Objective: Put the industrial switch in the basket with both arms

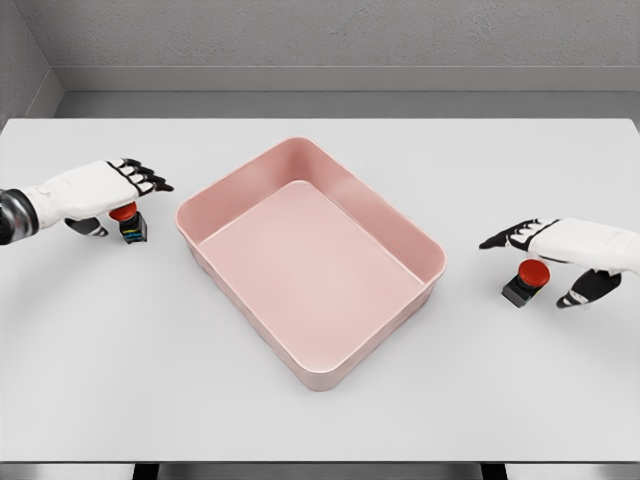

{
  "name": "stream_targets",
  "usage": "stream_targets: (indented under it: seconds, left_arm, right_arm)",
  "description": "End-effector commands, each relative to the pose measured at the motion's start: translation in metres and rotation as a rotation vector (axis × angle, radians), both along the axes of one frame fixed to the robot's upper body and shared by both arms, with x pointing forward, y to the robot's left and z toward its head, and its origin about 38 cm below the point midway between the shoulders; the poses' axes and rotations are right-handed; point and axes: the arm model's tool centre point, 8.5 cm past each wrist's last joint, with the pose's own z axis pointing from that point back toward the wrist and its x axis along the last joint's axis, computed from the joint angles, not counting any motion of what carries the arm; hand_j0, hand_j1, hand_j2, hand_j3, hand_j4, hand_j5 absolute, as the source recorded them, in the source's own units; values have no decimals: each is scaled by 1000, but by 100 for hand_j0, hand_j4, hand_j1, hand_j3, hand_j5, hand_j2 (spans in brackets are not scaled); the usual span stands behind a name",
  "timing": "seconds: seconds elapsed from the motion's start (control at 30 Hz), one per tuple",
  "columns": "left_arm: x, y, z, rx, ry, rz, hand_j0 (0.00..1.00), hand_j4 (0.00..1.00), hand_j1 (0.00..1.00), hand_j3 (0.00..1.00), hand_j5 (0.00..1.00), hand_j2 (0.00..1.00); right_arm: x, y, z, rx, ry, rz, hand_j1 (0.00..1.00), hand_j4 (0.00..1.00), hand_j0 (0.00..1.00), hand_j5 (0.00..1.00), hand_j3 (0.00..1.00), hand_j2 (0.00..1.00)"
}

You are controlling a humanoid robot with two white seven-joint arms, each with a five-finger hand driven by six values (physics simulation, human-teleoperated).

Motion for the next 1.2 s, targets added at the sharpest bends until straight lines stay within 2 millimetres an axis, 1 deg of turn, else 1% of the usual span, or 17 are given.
stream_targets:
  seconds: [0.0, 0.1, 0.23, 0.3, 0.33, 0.4, 0.53, 0.57, 0.6, 0.63, 0.67, 0.73, 0.83, 0.87, 1.03, 1.07, 1.17]
  left_arm:
    - [-1, -4, 1, -3, -4, -10, 100, 100, 100, 100, 100, 100]
    - [-1, -5, 1, -3, -4, -14, 100, 100, 100, 100, 100, 100]
    - [-4, -11, -1, 1, 0, -33, 98, 98, 98, 98, 98, 98]
    - [-4, -10, -1, 7, 7, -30, 90, 90, 90, 90, 90, 90]
    - [-4, -11, -1, 9, 6, -33, 86, 86, 86, 86, 86, 86]
    - [-5, -11, -1, 21, 14, -34, 82, 82, 82, 82, 82, 82]
    - [-5, -10, -1, 27, 19, -33, 62, 62, 62, 62, 62, 62]
    - [-5, -9, -1, 29, 19, -32, 60, 60, 60, 60, 60, 60]
    - [-5, -9, -1, 30, 19, -31, 57, 57, 57, 57, 57, 57]
    - [-5, -9, -1, 31, 20, -31, 55, 55, 55, 55, 55, 55]
    - [-5, -9, -1, 31, 19, -31, 54, 54, 54, 54, 54, 54]
    - [-5, -8, -1, 35, 20, -30, 45, 45, 45, 45, 45, 45]
    - [-5, -7, -1, 38, 20, -29, 37, 37, 37, 37, 37, 37]
    - [-5, -6, 0, 44, 19, -28, 34, 34, 34, 34, 34, 34]
    - [-5, -4, 1, 48, 19, -25, 33, 33, 33, 33, 33, 33]
    - [-6, 0, 3, 51, 18, -19, 33, 33, 33, 33, 33, 33]
    - [-7, 0, 11, 53, 0, -27, 33, 33, 33, 33, 33, 33]
  right_arm:
    - [0, 1, -2, 3, 8, -2, 100, 100, 100, 100, 100, 100]
    - [4, -4, -4, -8, 23, -77, 100, 100, 100, 100, 100, 100]
    - [5, -7, -9, -27, 35, -99, 100, 100, 100, 100, 100, 100]
    - [2, -4, -17, -30, 59, -92, 100, 100, 100, 100, 100, 100]
    - [2, -4, -18, -30, 61, -92, 100, 100, 100, 100, 100, 100]
    - [2, -5, -18, -35, 59, -93, 100, 100, 100, 100, 100, 100]
    - [2, -4, -18, -35, 59, -92, 100, 100, 100, 100, 100, 100]
    - [2, -4, -18, -35, 59, -92, 99, 99, 99, 99, 99, 99]
    - [2, -4, -18, -35, 59, -92, 92, 92, 92, 92, 92, 92]
    - [2, -5, -18, -36, 60, -90, 80, 80, 80, 80, 80, 80]
    - [2, -4, -18, -34, 60, -88, 73, 73, 73, 73, 73, 73]
    - [2, -4, -18, -34, 60, -88, 60, 60, 60, 60, 60, 60]
    - [1, -4, -18, -36, 61, -88, 59, 59, 59, 59, 59, 59]
    - [1, -4, -19, -36, 63, -87, 56, 56, 56, 56, 56, 56]
    - [1, -4, -20, -37, 65, -86, 51, 51, 51, 51, 51, 51]
    - [1, -3, -20, -37, 65, -85, 51, 51, 51, 51, 51, 51]
    - [1, -3, -20, -37, 65, -85, 51, 51, 51, 51, 51, 51]
